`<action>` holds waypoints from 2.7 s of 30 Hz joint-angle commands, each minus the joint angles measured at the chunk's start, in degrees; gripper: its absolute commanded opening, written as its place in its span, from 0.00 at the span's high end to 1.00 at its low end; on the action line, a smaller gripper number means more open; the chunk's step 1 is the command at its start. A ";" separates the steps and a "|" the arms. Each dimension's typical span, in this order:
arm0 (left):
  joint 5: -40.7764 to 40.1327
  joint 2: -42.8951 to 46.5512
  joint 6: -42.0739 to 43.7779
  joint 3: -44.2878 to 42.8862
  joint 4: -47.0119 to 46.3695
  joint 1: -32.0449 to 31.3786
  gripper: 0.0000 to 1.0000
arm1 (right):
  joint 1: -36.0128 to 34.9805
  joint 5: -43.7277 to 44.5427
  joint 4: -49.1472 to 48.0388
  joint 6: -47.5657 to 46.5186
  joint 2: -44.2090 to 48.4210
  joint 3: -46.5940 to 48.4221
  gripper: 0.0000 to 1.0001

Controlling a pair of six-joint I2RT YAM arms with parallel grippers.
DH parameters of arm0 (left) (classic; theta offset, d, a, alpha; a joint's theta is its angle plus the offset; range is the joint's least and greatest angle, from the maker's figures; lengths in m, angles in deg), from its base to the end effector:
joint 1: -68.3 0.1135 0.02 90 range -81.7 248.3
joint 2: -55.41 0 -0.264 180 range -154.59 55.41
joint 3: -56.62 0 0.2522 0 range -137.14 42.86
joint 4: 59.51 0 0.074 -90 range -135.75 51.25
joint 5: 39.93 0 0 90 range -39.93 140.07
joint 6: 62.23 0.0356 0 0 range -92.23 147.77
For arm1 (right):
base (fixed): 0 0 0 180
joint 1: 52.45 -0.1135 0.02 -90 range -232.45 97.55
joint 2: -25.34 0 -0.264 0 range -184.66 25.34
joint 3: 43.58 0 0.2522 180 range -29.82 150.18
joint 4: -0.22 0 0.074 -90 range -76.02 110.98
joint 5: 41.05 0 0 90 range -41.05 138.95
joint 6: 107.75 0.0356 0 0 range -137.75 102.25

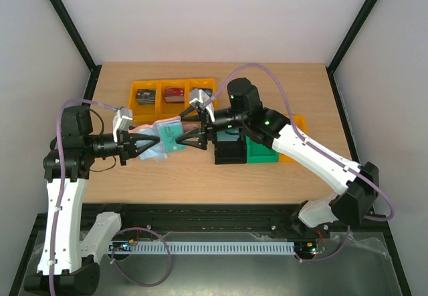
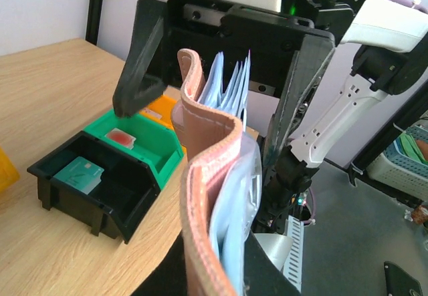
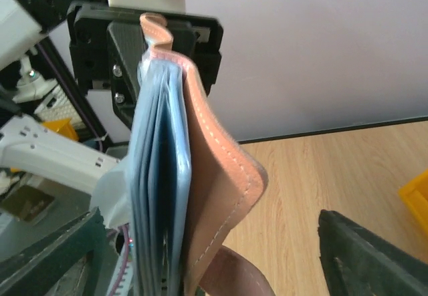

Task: Take the credit cards out of the card holder

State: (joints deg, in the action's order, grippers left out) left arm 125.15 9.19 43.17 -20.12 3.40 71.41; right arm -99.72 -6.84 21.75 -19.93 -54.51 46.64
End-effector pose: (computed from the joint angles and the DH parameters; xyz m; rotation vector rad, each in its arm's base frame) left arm 0.1265 -0.0276 0.3876 0.9004 1.6210 -1.1444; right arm 0.1913 0.2505 0.4006 -1.4185 1.2665 1.4020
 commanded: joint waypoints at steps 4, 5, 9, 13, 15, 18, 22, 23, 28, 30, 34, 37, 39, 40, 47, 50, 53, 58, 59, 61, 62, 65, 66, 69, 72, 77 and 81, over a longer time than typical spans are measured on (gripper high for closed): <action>2.39 -1.15 0.61 -0.93 -1.21 -0.30 0.98 | -1.10 -7.97 0.49 0.30 -2.77 3.23 0.67; 2.33 -1.23 0.09 -0.80 -1.71 -0.30 0.98 | -1.12 -8.68 -0.32 0.71 -2.50 2.75 0.78; -0.01 -1.44 -5.74 0.36 -6.44 -0.29 0.94 | -1.07 -7.60 -5.04 3.98 -0.07 -0.41 0.98; -18.97 -0.92 -18.24 3.35 -15.03 -0.03 0.64 | -0.84 -0.69 -6.60 7.60 2.51 -3.31 0.98; -28.01 -1.20 -18.77 4.46 -15.86 0.37 0.63 | -0.39 3.52 -6.47 9.73 3.66 -5.15 0.98; -39.82 -0.94 -19.13 6.34 -17.84 0.49 0.53 | 0.15 9.88 -5.46 12.64 4.79 -6.85 0.98; -49.45 -0.99 -19.22 7.07 -19.37 0.58 0.42 | 0.15 22.54 -0.05 17.30 3.19 -5.07 0.98; -50.89 -1.05 -19.12 6.85 -19.50 0.65 0.40 | 0.09 26.89 1.87 19.00 2.16 -3.84 0.98; -50.86 -1.21 -18.31 2.15 -17.78 0.71 0.39 | -0.29 42.49 9.75 27.28 -3.26 1.08 0.98; -46.66 -1.32 -18.34 0.60 -16.72 0.67 0.42 | -1.23 45.51 9.96 28.13 -4.23 1.85 0.98; -29.66 -1.20 -19.81 0.73 -15.81 0.18 0.55 | -3.08 50.06 9.63 28.52 -5.16 3.59 0.98; -22.50 -1.42 -21.73 0.99 -16.31 -0.95 0.59 | -3.75 49.96 9.24 28.70 -6.31 4.85 0.98; -21.09 -1.80 -22.87 0.48 -16.47 -1.76 0.61 | -4.14 50.23 9.72 28.56 -7.65 6.13 0.98; -20.76 -2.06 -23.78 0.34 -16.69 -2.22 0.63 | -4.30 50.14 9.98 28.61 -8.35 6.83 0.98; -22.40 -3.89 -31.12 4.84 -22.89 -5.80 0.67 | -5.04 32.30 2.94 29.98 -11.18 7.40 0.98; -25.37 -4.80 -30.55 5.81 -23.61 -6.52 0.65 | -5.03 25.10 -0.36 30.19 -11.57 6.71 0.98; -28.86 -5.35 -30.43 6.33 -24.07 -6.50 0.64 | -5.04 21.63 -3.02 30.43 -11.02 5.46 0.98; -30.57 -5.39 -30.58 7.60 -24.18 -6.37 0.62 | -5.09 18.43 -5.39 30.29 -9.98 4.51 0.98; -30.53 -5.24 -30.60 7.70 -24.18 -6.32 0.62 | -5.09 17.51 -5.69 30.30 -10.00 4.46 0.98; -30.57 -4.99 -30.60 7.70 -24.01 -6.23 0.61 | -5.09 15.53 -6.96 30.24 -9.89 4.28 0.98; -30.61 -4.79 -30.60 7.60 -23.90 -6.09 0.61 | -5.08 14.38 -7.36 30.09 -9.70 4.07 0.98; -30.49 -4.20 -30.60 7.45 -23.28 -5.32 0.59 | -5.08 12.62 -7.46 28.35 -8.80 3.66 0.98; -30.03 -4.00 -30.67 7.61 -23.23 -5.05 0.59 | -5.02 11.93 -7.60 27.55 -8.44 3.50 0.98; -25.66 -3.83 -30.88 8.57 -23.75 -4.96 0.58 | -5.08 8.70 -9.17 26.26 -7.49 2.68 0.98; -18.23 -3.52 -31.34 8.95 -23.98 -5.77 0.58 | -5.06 9.51 -10.73 25.66 -7.83 2.21 0.98; -9.79 -4.39 -30.69 5.71 -21.68 -7.62 0.57 | -4.99 11.30 -12.96 25.63 -9.98 3.62 0.98; -4.51 -5.41 -30.39 2.81 -19.11 -7.68 0.57 | -5.00 10.77 -14.52 27.25 -10.04 3.71 0.98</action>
State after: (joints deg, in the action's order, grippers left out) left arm 104.46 4.36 12.96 -14.41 -19.09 66.10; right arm -103.24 7.25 18.16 7.13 -65.39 48.41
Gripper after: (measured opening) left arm 0.434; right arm 0.063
